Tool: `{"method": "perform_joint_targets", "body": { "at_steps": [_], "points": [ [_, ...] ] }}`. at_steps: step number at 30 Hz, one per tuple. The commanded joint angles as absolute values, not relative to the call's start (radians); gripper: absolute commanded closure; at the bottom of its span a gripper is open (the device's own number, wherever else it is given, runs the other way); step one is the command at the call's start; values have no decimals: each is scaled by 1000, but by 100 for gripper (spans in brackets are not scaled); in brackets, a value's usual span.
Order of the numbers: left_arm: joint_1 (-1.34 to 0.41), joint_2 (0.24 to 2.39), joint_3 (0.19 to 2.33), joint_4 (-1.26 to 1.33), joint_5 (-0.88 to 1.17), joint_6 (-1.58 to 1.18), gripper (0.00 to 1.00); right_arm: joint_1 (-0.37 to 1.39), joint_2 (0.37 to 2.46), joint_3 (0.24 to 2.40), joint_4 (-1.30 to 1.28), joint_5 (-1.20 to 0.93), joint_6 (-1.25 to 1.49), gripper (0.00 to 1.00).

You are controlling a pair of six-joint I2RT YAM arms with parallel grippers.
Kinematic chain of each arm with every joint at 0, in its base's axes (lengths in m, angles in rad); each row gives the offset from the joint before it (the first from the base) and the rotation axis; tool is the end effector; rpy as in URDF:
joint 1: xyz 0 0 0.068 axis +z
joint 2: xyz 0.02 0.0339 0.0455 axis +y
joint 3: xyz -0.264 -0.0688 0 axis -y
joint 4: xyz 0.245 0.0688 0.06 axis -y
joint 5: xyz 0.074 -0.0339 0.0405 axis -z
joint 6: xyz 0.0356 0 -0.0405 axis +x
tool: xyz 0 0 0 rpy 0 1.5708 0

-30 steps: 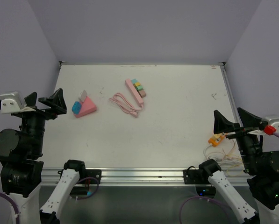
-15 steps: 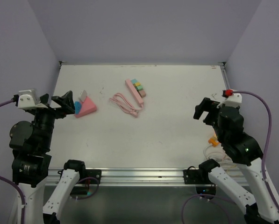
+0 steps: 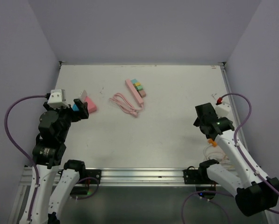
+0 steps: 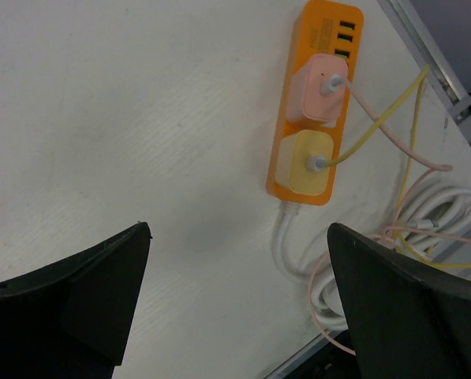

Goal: Pull the plug off the socket

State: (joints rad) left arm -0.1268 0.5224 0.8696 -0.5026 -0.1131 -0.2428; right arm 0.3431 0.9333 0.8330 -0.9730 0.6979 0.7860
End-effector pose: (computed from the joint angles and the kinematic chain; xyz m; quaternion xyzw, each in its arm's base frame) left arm 0.1089 -0.0098 0.3681 -0.0807 0.7552 -0.0770 0.6459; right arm 0.1593 0.0326 0.2718 0.2822 0.8701 -0.1562 0.3728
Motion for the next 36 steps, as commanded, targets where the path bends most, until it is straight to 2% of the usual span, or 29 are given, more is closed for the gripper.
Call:
{"method": "perform_joint_targets", "body": {
  "at_steps": [1, 8, 18, 36],
  "points": [
    [-130, 515, 795, -411, -89, -229, 0, 197, 951, 773, -936, 654, 844, 1],
    [-137, 468, 623, -319, -57, -247, 0, 3, 971, 683, -839, 538, 857, 1],
    [-146, 499, 621, -296, -54, -233, 1, -192, 986, 588, -735, 486, 916, 1],
    [-146, 523, 621, -293, -60, -242, 1, -227, 1068, 514, -560, 377, 844, 3]
  ]
}}
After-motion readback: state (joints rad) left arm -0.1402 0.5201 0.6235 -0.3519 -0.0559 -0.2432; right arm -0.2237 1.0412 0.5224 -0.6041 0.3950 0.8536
